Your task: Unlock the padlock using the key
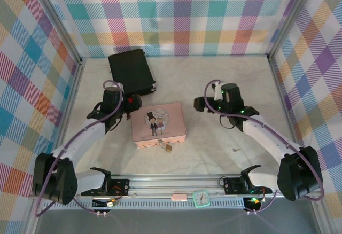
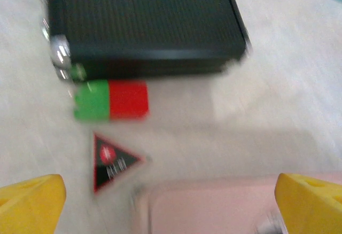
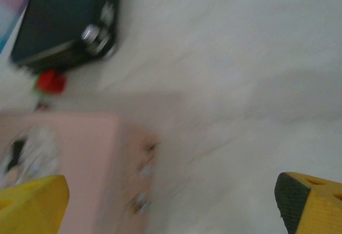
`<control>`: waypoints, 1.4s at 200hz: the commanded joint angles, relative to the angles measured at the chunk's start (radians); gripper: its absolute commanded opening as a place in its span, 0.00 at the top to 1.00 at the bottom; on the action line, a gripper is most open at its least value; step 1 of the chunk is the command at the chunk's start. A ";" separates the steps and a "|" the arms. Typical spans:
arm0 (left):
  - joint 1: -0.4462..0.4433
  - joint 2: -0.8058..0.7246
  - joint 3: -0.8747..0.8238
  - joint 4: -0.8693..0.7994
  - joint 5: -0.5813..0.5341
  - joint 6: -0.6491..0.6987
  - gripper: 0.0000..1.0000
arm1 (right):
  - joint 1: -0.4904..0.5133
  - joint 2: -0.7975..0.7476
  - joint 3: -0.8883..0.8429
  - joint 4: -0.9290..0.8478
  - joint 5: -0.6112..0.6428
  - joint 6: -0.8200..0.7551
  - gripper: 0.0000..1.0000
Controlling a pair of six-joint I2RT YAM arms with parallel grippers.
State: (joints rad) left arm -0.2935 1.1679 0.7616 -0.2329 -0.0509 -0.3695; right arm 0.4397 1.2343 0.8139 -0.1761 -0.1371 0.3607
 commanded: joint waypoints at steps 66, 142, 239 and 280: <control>-0.183 -0.212 -0.202 -0.077 0.070 -0.231 0.00 | 0.201 0.258 0.071 0.004 -0.194 0.210 0.11; -0.395 0.102 -0.130 0.313 0.074 -0.299 0.00 | 0.194 0.304 0.087 -0.023 0.009 0.215 0.17; -0.435 0.632 0.270 0.579 0.119 -0.316 0.01 | -0.068 0.348 0.135 0.012 0.020 0.065 0.18; -0.410 0.745 0.409 0.521 0.067 -0.222 0.01 | -0.098 0.507 0.278 0.036 -0.050 0.063 0.19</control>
State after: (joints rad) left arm -0.6792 1.8668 1.0863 0.2375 -0.0994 -0.6403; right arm 0.3023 1.6512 1.0306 -0.2028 -0.0383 0.4419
